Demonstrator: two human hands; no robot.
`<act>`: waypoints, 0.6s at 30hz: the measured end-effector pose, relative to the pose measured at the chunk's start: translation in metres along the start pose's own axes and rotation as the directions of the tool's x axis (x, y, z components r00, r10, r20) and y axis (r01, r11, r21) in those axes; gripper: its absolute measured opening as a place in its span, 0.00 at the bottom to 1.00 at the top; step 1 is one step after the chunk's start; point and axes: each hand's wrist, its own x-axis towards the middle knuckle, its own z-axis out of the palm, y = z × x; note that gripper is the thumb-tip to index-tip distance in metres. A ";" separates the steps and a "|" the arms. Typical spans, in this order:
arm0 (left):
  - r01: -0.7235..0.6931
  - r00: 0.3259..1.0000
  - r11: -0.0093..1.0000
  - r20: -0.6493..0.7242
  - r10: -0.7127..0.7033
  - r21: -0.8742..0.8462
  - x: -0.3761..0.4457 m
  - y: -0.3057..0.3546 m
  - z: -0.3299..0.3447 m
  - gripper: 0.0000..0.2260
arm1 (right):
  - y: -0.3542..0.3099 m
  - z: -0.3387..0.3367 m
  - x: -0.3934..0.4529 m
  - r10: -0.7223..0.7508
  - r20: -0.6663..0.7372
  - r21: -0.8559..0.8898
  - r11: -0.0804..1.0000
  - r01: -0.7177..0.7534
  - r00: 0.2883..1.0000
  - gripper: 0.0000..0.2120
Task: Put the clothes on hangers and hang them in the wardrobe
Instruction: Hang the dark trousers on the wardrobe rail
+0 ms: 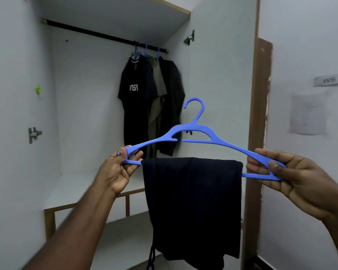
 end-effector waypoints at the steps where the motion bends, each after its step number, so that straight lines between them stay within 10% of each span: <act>1: -0.008 1.000 1.000 -0.001 0.008 0.000 0.008 0.005 -0.004 0.10 | 0.005 0.008 0.011 -0.011 -0.009 0.004 1.000 0.011 1.000 0.19; 18: -0.158 0.983 0.987 -0.091 0.159 0.026 0.164 0.037 -0.056 0.15 | 0.074 0.078 0.206 -0.150 0.058 0.060 0.987 0.146 0.987 0.20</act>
